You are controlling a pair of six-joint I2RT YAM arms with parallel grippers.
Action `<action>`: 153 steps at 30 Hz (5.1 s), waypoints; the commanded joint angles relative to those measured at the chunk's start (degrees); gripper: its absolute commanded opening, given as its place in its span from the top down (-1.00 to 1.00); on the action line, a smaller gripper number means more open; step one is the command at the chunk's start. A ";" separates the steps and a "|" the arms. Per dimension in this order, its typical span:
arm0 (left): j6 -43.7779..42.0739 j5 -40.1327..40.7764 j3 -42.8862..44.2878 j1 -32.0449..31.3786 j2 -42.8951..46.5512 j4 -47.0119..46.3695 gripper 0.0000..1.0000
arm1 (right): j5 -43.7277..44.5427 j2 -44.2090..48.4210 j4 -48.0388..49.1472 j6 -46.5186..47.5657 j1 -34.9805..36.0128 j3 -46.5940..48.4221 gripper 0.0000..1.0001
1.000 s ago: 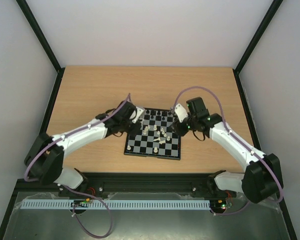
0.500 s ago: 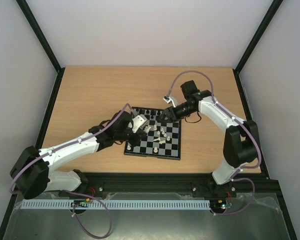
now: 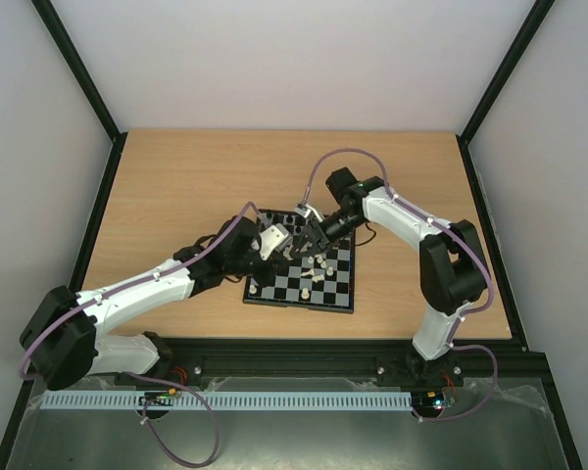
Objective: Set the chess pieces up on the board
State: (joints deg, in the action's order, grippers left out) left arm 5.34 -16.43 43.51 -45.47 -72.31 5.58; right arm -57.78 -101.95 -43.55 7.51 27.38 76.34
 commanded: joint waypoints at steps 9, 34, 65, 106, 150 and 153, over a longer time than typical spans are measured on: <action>-0.99 -1.23 -0.69 -0.50 -0.25 -0.93 0.90 | -3.59 -2.07 -4.09 0.33 0.40 2.26 0.31; -0.20 1.16 -0.18 -0.53 -1.16 0.35 0.90 | 0.15 -0.38 -1.48 -0.57 -2.14 1.14 0.89; -0.42 -1.15 1.77 8.03 -2.49 4.92 0.88 | 50.76 32.46 20.55 18.96 4.18 -38.21 0.92; -0.54 -13.09 3.39 7.87 -7.46 7.29 0.86 | 43.44 34.66 13.22 25.38 5.23 -26.35 0.25; -3.10 -47.18 16.56 3.46 -17.28 19.80 0.88 | 61.92 32.20 6.11 48.69 31.71 -21.56 0.62; -3.07 -46.97 16.67 3.51 -17.72 20.01 0.88 | 61.87 32.62 6.78 47.95 31.70 -21.78 0.71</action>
State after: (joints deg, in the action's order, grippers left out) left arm 3.11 -61.73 58.57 -42.22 -89.47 25.19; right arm 3.38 -70.48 -35.11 55.99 58.54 55.81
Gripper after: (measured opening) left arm 0.095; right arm 0.166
